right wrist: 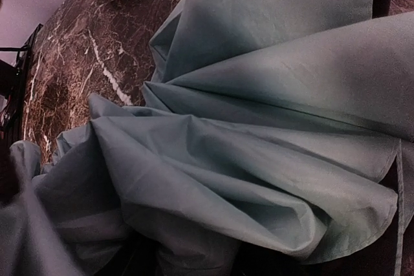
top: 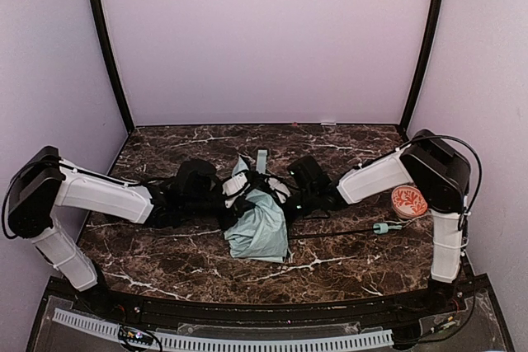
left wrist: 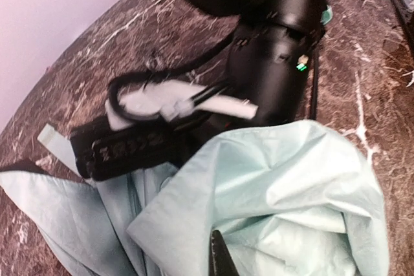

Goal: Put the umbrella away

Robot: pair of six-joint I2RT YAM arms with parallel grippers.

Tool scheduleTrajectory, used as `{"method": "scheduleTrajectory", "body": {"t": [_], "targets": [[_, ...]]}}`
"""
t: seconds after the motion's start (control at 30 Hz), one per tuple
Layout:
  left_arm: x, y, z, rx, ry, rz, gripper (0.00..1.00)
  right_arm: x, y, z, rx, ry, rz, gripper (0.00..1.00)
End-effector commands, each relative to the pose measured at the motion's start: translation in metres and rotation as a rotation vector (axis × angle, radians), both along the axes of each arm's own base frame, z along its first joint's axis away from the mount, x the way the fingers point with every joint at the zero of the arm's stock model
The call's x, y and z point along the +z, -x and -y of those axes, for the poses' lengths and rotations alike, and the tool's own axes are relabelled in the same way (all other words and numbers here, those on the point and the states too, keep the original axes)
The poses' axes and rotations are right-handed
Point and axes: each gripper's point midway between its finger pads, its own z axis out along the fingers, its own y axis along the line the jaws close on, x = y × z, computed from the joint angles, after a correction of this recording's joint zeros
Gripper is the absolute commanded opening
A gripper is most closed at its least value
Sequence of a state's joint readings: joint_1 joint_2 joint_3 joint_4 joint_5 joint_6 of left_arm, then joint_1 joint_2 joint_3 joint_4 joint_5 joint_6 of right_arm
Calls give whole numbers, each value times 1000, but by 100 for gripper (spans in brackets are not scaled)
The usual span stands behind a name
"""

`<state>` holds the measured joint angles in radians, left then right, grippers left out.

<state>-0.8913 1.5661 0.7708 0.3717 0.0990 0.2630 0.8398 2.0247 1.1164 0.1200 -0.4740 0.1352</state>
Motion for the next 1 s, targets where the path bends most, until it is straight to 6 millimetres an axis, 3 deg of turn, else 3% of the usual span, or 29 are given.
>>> {"method": "scheduleTrajectory", "body": {"t": [0.0,0.13,0.27,0.4,0.53,0.7,0.83,0.97], "targets": [[-28,-31,-24,146,-41,-52,0,-48,38,33,47,155,-125,47],[-59,-45,-42,212,-103,-103,0,-45,38,31,57,142,-117,47],[-100,-42,-44,184,-221,-163,0,-37,40,30,76,118,-103,47],[-131,-34,-49,172,-298,-233,0,-13,29,35,47,99,-56,47],[-131,-29,-48,150,-272,-229,0,12,14,54,-34,99,-10,48],[-126,-29,-43,135,-247,-230,0,25,1,80,-127,193,73,49],[-123,-31,-42,135,-239,-216,0,44,3,80,-148,146,109,50],[-115,-32,-39,133,-217,-209,0,78,2,72,-161,46,147,50]]}}
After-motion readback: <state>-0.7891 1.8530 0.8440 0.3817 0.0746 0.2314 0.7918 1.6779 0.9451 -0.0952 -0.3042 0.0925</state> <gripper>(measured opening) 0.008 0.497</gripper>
